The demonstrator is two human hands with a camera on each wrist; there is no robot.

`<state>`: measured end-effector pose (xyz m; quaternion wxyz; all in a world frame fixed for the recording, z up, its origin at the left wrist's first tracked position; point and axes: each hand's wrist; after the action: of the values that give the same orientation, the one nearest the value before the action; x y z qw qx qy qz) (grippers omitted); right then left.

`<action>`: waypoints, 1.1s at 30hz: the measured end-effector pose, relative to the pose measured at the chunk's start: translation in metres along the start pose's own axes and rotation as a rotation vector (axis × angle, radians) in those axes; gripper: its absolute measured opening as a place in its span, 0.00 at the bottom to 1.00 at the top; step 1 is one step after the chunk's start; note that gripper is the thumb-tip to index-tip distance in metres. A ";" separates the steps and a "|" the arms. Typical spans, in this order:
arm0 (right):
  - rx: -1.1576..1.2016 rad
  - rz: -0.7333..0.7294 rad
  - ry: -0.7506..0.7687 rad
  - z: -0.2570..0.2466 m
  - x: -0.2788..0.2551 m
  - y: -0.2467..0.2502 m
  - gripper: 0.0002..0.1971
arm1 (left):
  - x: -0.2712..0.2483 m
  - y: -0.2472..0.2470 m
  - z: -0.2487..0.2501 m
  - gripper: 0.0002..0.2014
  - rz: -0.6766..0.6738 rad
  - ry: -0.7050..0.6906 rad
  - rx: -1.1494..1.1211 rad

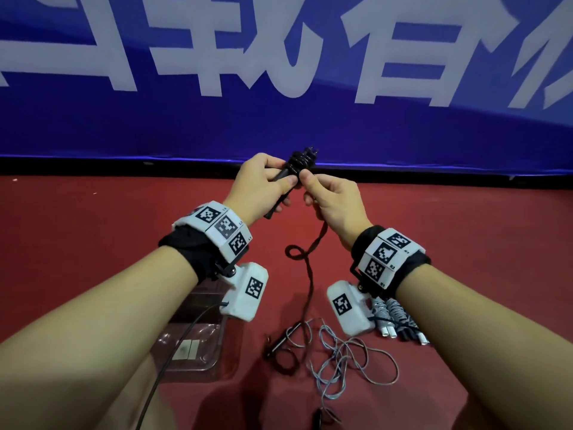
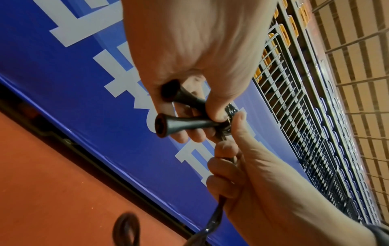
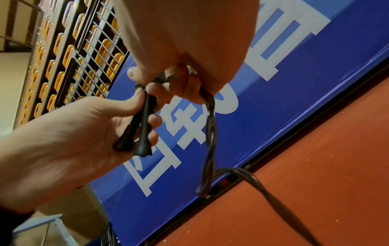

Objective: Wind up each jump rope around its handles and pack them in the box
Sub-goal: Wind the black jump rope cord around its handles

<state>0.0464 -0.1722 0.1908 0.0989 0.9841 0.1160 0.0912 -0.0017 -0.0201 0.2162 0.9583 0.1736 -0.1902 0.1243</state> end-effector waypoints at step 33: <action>-0.240 -0.356 0.132 -0.028 0.003 0.058 0.13 | -0.009 0.022 0.040 0.20 -0.498 -0.300 0.703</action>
<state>0.0557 -0.2224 0.2311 0.2218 0.9213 0.2823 0.1496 -0.0295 -0.0167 0.2538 0.8036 0.5450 -0.2257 -0.0793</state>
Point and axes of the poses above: each hand's wrist, its own x-axis towards the middle knuckle, its own y-axis out of the back of the hand, z = x × y, and after that the axes turned 11 degrees about -y, right-handed
